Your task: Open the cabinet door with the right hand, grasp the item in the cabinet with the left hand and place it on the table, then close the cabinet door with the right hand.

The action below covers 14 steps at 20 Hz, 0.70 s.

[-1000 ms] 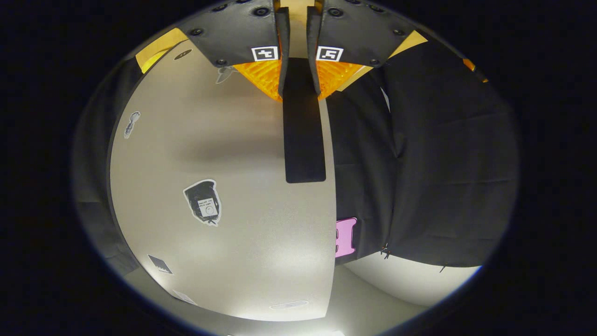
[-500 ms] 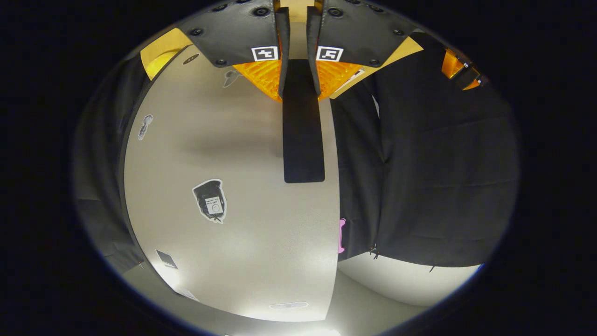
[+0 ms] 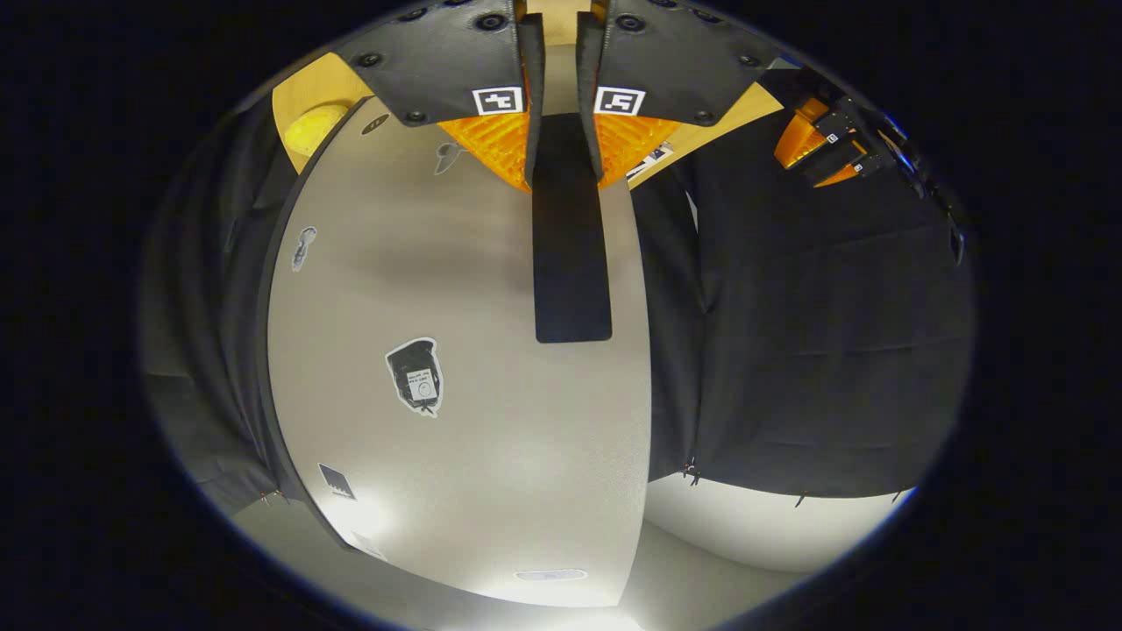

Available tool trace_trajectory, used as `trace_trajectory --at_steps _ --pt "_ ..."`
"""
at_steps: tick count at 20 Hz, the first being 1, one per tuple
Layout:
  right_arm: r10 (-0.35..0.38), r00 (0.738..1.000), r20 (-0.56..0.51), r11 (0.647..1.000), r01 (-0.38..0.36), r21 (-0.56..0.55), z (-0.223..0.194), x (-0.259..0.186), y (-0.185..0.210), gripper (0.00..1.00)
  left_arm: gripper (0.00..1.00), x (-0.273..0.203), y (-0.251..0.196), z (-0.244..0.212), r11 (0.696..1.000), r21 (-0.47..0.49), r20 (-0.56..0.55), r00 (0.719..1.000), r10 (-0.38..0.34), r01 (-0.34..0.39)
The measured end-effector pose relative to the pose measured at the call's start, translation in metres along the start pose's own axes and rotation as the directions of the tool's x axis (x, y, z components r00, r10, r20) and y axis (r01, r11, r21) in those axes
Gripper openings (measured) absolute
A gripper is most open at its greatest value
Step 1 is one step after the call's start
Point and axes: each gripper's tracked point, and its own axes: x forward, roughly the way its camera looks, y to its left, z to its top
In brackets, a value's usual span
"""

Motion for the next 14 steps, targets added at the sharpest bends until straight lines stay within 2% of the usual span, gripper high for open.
trace_trajectory --at_steps 14 --pt "-0.019 1.0 -0.007 1.0 0.019 -0.002 -0.002 -0.035 -0.017 0.16 0.76 0.01 -0.088 0.01 0.985 -0.014 0.019 0.985 -0.171 0.171"
